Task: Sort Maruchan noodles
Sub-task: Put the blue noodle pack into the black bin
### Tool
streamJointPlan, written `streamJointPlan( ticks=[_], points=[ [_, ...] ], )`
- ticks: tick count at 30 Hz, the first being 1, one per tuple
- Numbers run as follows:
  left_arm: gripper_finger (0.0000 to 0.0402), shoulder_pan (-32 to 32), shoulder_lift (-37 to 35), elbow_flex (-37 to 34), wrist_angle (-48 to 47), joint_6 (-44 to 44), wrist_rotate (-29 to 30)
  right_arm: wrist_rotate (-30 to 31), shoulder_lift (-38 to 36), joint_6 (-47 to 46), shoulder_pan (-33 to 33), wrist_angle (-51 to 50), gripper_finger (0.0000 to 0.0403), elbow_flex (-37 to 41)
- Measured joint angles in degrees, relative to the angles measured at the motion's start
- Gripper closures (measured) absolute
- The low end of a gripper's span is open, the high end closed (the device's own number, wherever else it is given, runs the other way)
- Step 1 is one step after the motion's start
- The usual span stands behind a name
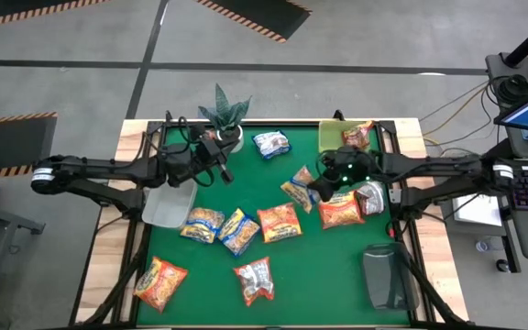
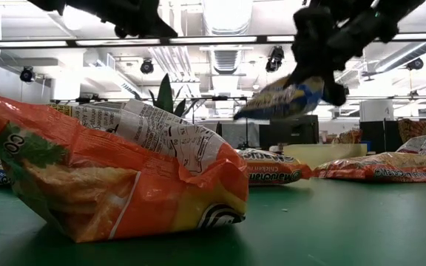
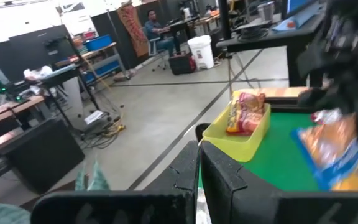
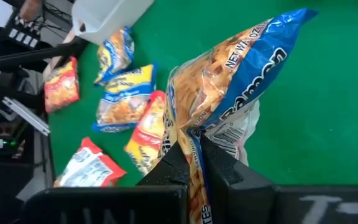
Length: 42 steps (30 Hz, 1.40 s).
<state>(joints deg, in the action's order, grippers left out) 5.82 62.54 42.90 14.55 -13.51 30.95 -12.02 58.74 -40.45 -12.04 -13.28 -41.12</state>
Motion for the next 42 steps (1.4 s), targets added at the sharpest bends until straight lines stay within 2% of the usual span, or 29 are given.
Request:
streamJointPlan(
  ticks=[5, 11, 15, 19, 23, 25, 28, 33, 42],
  points=[
    [0.0402, 0.0, -0.1, -0.2, 0.8, -1.4, 1.0, 4.4, -2.6, 1.7, 3.3, -15.1, 0.0394, -9.9],
    [0.0402, 0.0, -0.1, -0.2, 2.1, -2.8, 1.1, 7.8, -0.8, 7.0, 10.6, -36.5, 0.0394, -24.0],
    [0.0402, 0.0, -0.1, -0.2, 2.1, -2.8, 1.1, 5.5, 0.3, 11.3, 16.7, -47.1, 0.0394, -29.4],
    [0.0402, 0.0, -0.1, -0.2, 2.1, -2.7, 1.1, 1.2, 0.3, 15.4, 26.1, -55.5, 0.0394, -30.5],
    [0.0402, 0.0, -0.1, -0.2, 2.2, -2.3, 1.1, -3.2, -0.2, 21.4, 37.5, -59.5, 0.0394, -29.6],
    [0.0402, 0.0, 0.0, -0.2, 2.1, -2.1, 1.1, -2.9, 0.0, 20.8, 43.1, -59.6, 0.0394, -29.3],
    [0.0402, 0.0, 0.0, -0.3, 2.1, -2.0, 1.1, 0.8, 0.9, 16.0, 49.6, -59.9, 0.0394, -29.0],
    [0.0402, 0.0, 0.0, -0.3, 1.6, -1.9, 1.1, 10.9, 3.3, 8.2, 57.8, -60.0, 0.0394, -27.6],
    [0.0402, 0.0, 0.0, -0.3, 1.3, -1.5, 1.1, 8.6, 9.0, 0.7, 66.8, -63.0, 0.0394, -25.4]
  ],
)
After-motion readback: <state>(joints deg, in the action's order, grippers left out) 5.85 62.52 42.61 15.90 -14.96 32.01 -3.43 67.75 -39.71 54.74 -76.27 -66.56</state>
